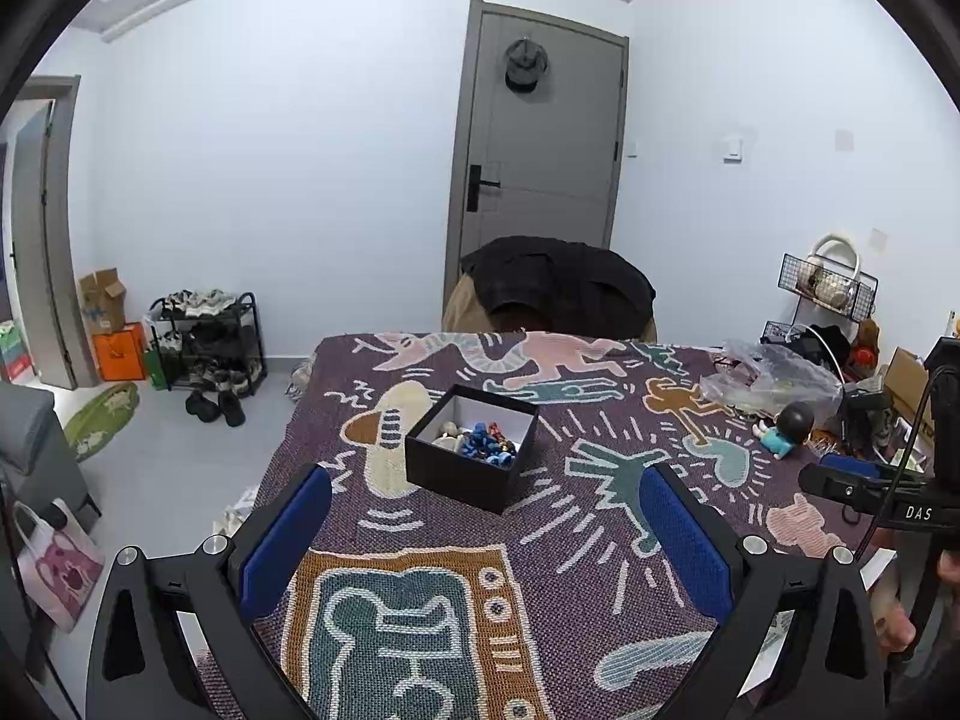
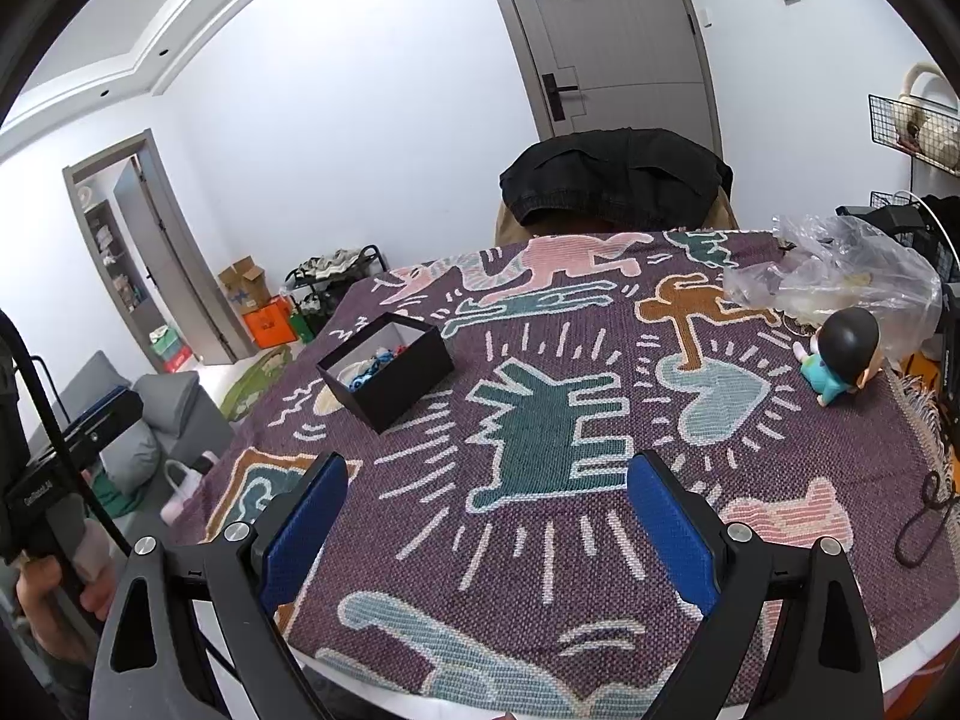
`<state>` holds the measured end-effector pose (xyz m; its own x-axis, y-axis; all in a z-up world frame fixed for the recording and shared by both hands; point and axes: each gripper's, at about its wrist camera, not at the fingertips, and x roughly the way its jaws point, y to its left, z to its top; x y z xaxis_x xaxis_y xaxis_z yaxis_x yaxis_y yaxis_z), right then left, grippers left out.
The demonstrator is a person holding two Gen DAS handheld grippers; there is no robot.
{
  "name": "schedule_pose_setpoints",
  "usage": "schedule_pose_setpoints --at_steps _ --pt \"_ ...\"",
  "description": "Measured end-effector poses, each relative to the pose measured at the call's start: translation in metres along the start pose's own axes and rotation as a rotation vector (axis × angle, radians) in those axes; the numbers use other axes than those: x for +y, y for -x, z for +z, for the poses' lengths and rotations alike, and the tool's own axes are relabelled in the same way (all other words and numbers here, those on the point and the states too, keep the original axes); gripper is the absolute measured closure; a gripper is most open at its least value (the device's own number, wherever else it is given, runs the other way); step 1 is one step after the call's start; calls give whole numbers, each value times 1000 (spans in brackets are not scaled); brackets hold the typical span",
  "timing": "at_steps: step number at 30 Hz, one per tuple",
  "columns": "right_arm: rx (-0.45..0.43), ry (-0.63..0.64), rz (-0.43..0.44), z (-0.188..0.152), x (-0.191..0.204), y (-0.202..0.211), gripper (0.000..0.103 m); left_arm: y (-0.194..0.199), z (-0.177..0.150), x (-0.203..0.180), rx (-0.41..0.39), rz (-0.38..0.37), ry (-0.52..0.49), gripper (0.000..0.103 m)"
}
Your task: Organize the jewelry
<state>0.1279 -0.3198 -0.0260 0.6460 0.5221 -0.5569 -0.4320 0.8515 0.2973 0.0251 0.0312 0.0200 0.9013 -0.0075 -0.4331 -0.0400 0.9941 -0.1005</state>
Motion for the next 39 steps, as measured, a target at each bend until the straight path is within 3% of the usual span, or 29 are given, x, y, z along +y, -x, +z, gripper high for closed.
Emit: schedule_pose_setpoints --at_steps 39 --pt "12 -39 8 -3 -4 -6 8 -1 -3 0 7 11 1 0"
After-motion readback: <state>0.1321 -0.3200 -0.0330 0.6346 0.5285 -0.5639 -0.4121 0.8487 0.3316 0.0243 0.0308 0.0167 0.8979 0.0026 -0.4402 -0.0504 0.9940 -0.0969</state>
